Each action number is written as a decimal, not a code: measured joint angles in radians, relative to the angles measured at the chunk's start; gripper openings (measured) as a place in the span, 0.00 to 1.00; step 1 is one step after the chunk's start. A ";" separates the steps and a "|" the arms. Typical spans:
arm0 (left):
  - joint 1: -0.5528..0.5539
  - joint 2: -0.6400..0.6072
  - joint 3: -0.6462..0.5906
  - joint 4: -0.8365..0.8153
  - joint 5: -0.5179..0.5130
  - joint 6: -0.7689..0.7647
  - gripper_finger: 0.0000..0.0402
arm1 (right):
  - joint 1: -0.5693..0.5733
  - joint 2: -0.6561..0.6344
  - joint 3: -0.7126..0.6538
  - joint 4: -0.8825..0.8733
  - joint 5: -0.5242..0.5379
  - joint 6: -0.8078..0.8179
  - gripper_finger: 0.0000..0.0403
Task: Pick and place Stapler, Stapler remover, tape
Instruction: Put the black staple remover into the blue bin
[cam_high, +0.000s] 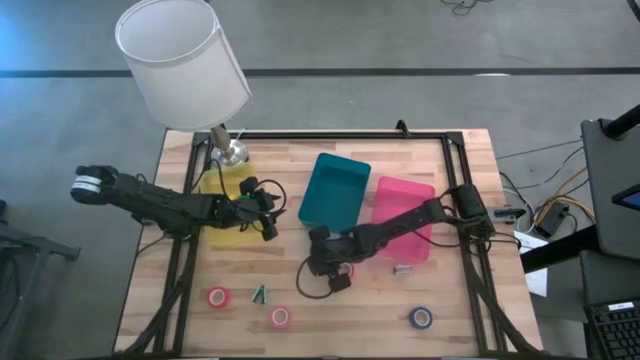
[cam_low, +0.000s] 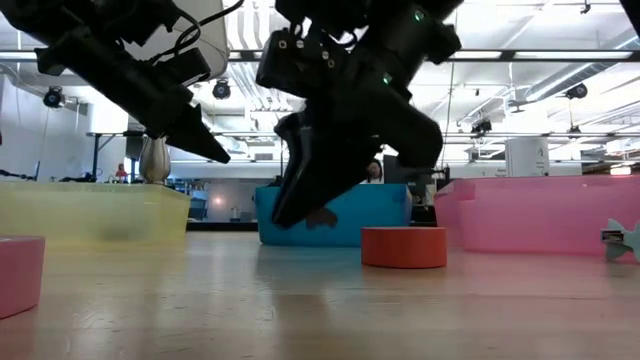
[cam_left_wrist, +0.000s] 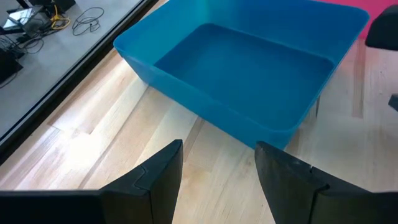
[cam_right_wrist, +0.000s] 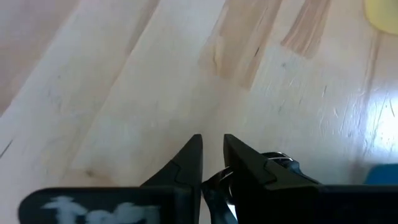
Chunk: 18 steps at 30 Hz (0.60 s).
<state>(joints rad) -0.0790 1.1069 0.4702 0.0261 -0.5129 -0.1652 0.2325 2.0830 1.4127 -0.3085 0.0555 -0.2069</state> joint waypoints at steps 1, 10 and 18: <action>0.000 0.000 0.000 0.000 0.000 0.000 0.51 | 0.000 0.000 0.015 -0.032 0.000 -0.003 0.14; 0.000 0.000 0.000 0.000 0.000 0.000 0.51 | 0.001 -0.001 0.203 -0.295 0.026 -0.022 0.14; 0.000 0.000 0.000 0.000 0.000 0.001 0.51 | -0.007 -0.003 0.368 -0.553 0.206 -0.079 0.13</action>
<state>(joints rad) -0.0788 1.1069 0.4702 0.0258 -0.5129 -0.1646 0.2257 2.0801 1.7808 -0.8615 0.2616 -0.2859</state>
